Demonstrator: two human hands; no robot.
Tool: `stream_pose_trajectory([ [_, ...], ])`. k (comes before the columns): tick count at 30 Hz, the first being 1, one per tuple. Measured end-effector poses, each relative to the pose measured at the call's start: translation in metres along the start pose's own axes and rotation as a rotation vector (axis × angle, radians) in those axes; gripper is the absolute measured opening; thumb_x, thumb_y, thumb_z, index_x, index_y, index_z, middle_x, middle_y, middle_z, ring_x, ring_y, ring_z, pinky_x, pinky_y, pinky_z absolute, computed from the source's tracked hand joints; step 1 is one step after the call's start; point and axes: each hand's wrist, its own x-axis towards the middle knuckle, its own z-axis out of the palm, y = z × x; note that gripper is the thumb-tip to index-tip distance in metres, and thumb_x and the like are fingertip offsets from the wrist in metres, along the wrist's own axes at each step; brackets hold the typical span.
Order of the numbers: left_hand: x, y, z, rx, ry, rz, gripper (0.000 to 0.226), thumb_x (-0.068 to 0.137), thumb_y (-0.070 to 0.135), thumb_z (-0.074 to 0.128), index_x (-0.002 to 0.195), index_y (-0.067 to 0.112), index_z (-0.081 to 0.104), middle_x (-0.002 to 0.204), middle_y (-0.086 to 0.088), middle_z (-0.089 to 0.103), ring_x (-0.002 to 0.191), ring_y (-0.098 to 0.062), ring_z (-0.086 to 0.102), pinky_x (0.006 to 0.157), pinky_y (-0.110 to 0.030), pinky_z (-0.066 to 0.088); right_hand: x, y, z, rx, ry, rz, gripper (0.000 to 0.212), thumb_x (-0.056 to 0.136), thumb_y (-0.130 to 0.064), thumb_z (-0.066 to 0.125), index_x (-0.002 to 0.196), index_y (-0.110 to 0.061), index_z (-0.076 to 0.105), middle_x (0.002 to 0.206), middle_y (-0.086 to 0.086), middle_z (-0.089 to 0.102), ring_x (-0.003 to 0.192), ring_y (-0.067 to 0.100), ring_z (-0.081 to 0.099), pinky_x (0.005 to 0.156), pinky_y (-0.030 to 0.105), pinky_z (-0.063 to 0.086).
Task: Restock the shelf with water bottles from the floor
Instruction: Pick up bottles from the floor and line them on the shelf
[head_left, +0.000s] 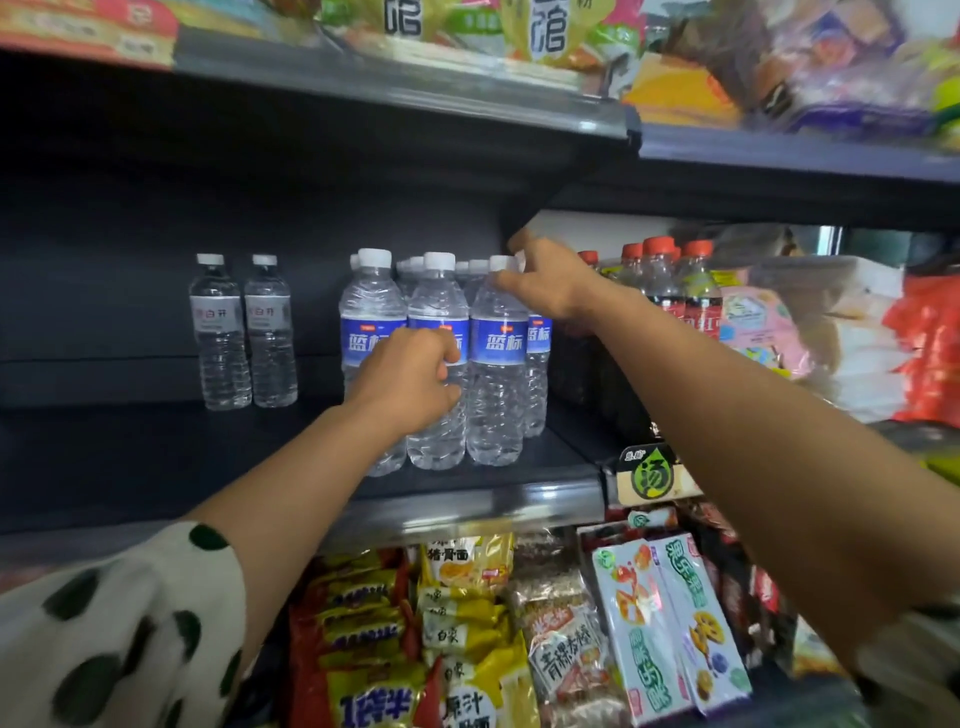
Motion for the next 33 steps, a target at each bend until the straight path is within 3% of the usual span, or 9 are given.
stream_pose_trajectory([
  [3, -0.013, 0.000, -0.006, -0.016, -0.012, 0.029, 0.029, 0.080, 0.017, 0.070, 0.108, 0.020, 0.064, 0.095, 0.002, 0.064, 0.095, -0.023, 0.061, 0.086, -0.038, 0.052, -0.028, -0.011, -0.001, -0.081, 0.003, 0.001, 0.049, 0.092, -0.028, 0.055, 0.131, -0.004, 0.040, 0.120, 0.019, 0.059, 0.110, 0.033, 0.055, 0.088, 0.033, 0.043],
  [9, -0.069, -0.008, -0.010, -0.122, -0.096, 0.126, 0.033, 0.078, 0.015, 0.072, 0.110, 0.017, 0.063, 0.102, -0.004, 0.066, 0.097, -0.026, 0.061, 0.088, -0.040, 0.051, -0.114, -0.044, 0.015, -0.186, -0.006, 0.057, 0.049, 0.089, -0.025, 0.057, 0.130, -0.006, 0.040, 0.108, 0.021, 0.063, 0.100, 0.036, 0.059, 0.084, 0.039, 0.047],
  [16, -0.169, -0.036, 0.031, -0.135, -0.308, 0.196, 0.031, 0.075, 0.020, 0.074, 0.104, 0.018, 0.064, 0.101, -0.004, 0.066, 0.094, -0.026, 0.063, 0.082, -0.039, 0.053, -0.250, -0.065, 0.081, -0.275, -0.208, 0.178, 0.047, 0.088, -0.024, 0.057, 0.129, -0.008, 0.041, 0.116, 0.019, 0.061, 0.104, 0.037, 0.058, 0.077, 0.038, 0.044],
  [21, -0.231, -0.058, 0.098, -0.163, -0.507, 0.211, 0.037, 0.076, 0.021, 0.073, 0.111, 0.016, 0.063, 0.103, -0.004, 0.067, 0.095, -0.024, 0.063, 0.079, -0.033, 0.051, -0.334, -0.047, 0.149, -0.326, -0.434, 0.254, 0.056, 0.091, -0.028, 0.054, 0.140, -0.008, 0.032, 0.118, 0.020, 0.057, 0.105, 0.036, 0.056, 0.079, 0.038, 0.043],
  [24, -0.275, -0.076, 0.150, -0.183, -0.645, 0.170, 0.036, 0.078, 0.022, 0.072, 0.113, 0.016, 0.063, 0.103, -0.003, 0.066, 0.095, -0.025, 0.063, 0.078, -0.034, 0.052, -0.382, -0.029, 0.199, -0.310, -0.561, 0.303, 0.050, 0.090, -0.026, 0.053, 0.134, -0.007, 0.036, 0.118, 0.019, 0.056, 0.104, 0.038, 0.056, 0.077, 0.041, 0.045],
  [29, -0.380, -0.122, 0.259, -0.199, -0.878, 0.061, 0.025, 0.078, 0.018, 0.069, 0.103, 0.015, 0.064, 0.102, -0.008, 0.066, 0.096, -0.030, 0.062, 0.076, -0.040, 0.052, -0.487, 0.014, 0.312, -0.202, -0.779, 0.392, 0.037, 0.090, -0.021, 0.053, 0.123, -0.009, 0.045, 0.116, 0.016, 0.057, 0.103, 0.036, 0.058, 0.071, 0.037, 0.045],
  [31, -0.432, -0.144, 0.308, -0.188, -0.977, 0.003, 0.017, 0.078, 0.016, 0.068, 0.094, 0.012, 0.064, 0.098, -0.011, 0.066, 0.094, -0.031, 0.062, 0.076, -0.041, 0.052, -0.540, 0.031, 0.362, -0.181, -0.864, 0.426, 0.040, 0.090, -0.020, 0.054, 0.126, -0.008, 0.044, 0.119, 0.017, 0.055, 0.104, 0.036, 0.057, 0.066, 0.036, 0.039],
  [33, -0.483, -0.167, 0.355, -0.186, -1.057, -0.047, 0.013, 0.078, 0.015, 0.069, 0.089, 0.009, 0.064, 0.091, -0.010, 0.067, 0.089, -0.031, 0.063, 0.073, -0.041, 0.052, -0.594, 0.046, 0.410, -0.155, -0.962, 0.451, 0.050, 0.090, -0.020, 0.055, 0.135, -0.008, 0.038, 0.127, 0.018, 0.051, 0.112, 0.037, 0.053, 0.074, 0.040, 0.044],
])
